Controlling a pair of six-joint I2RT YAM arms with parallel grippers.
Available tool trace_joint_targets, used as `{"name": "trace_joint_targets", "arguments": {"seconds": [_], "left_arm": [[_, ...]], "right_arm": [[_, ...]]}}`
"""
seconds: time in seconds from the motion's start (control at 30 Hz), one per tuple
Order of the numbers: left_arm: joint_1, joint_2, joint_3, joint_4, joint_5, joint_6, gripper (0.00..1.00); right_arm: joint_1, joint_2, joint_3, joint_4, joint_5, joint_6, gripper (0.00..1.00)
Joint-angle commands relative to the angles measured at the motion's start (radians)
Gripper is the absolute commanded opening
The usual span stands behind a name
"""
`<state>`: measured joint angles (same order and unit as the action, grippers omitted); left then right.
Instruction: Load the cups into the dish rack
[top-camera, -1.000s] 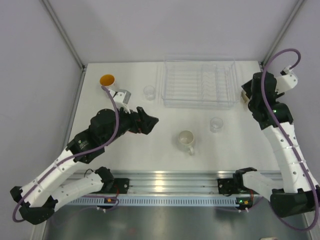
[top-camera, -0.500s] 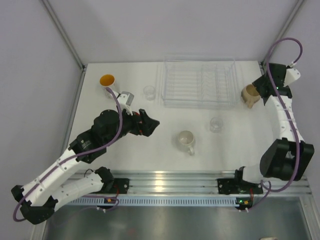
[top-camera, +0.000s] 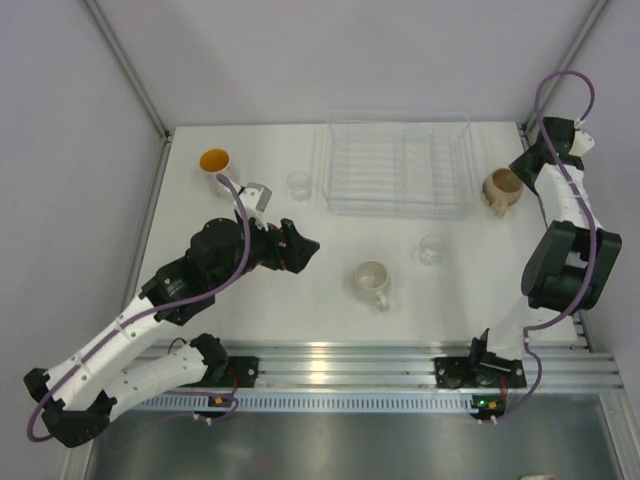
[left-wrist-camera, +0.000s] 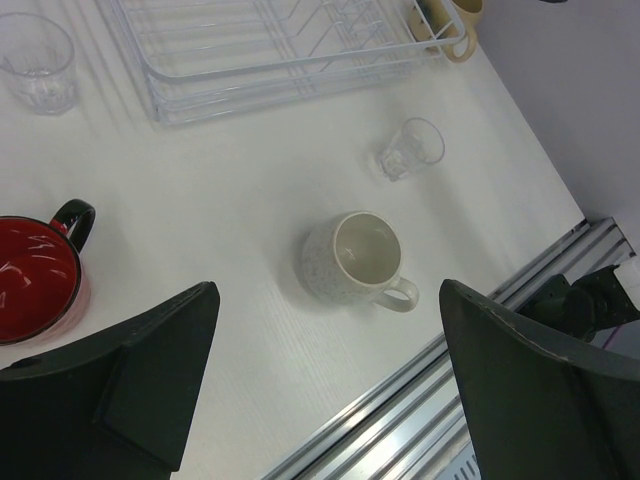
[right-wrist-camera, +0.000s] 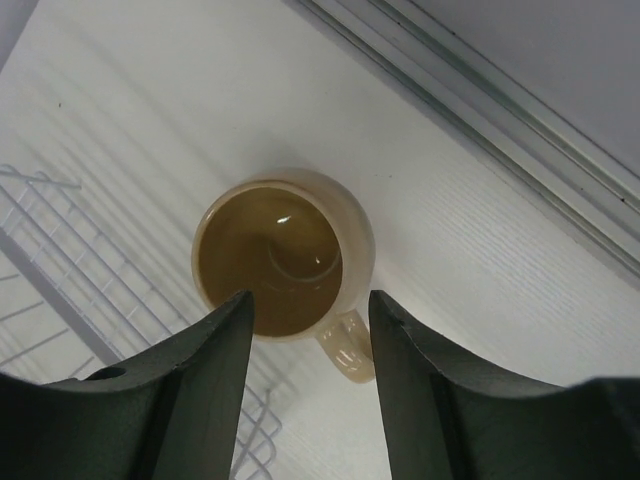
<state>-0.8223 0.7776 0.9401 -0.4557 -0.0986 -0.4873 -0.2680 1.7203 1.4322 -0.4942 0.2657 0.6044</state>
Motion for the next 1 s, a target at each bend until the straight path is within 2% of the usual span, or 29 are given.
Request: {"name": "trace_joint_targets", "arguments": {"seconds": [0.0, 0.07, 0.27, 0.6, 0.8, 0.93, 0.97], "left_arm": [[-0.003, 0.018, 0.017, 0.037, -0.006, 0.021, 0.97], [-0.003, 0.025, 0.016, 0.037, -0.004, 0.023, 0.97], [-0.003, 0.04, 0.009, 0.04, 0.01, 0.015, 0.98], [-0.003, 0.055, 0.008, 0.043, 0.037, 0.018, 0.97], [-0.003, 0.063, -0.001, 0.048, 0.039, 0.016, 0.97], [-0.003, 0.066, 0.005, 0.048, 0.06, 0.018, 0.95], [-0.003, 0.063, 0.006, 0.045, 0.065, 0.016, 0.94]], "right_arm": [[-0.017, 0.03, 0.056, 0.058, -0.032, -0.122, 0.51], [-0.019, 0.07, 0.083, 0.059, -0.043, -0.21, 0.51], [-0.05, 0.162, 0.143, 0.043, -0.101, -0.319, 0.46], [-0.086, 0.268, 0.169, 0.069, -0.227, -0.382, 0.4], [-0.089, 0.321, 0.212, 0.048, -0.286, -0.371, 0.27], [-0.091, 0.337, 0.241, 0.011, -0.27, -0.347, 0.0], [-0.094, 0.329, 0.237, 0.013, -0.243, -0.336, 0.0]]}}
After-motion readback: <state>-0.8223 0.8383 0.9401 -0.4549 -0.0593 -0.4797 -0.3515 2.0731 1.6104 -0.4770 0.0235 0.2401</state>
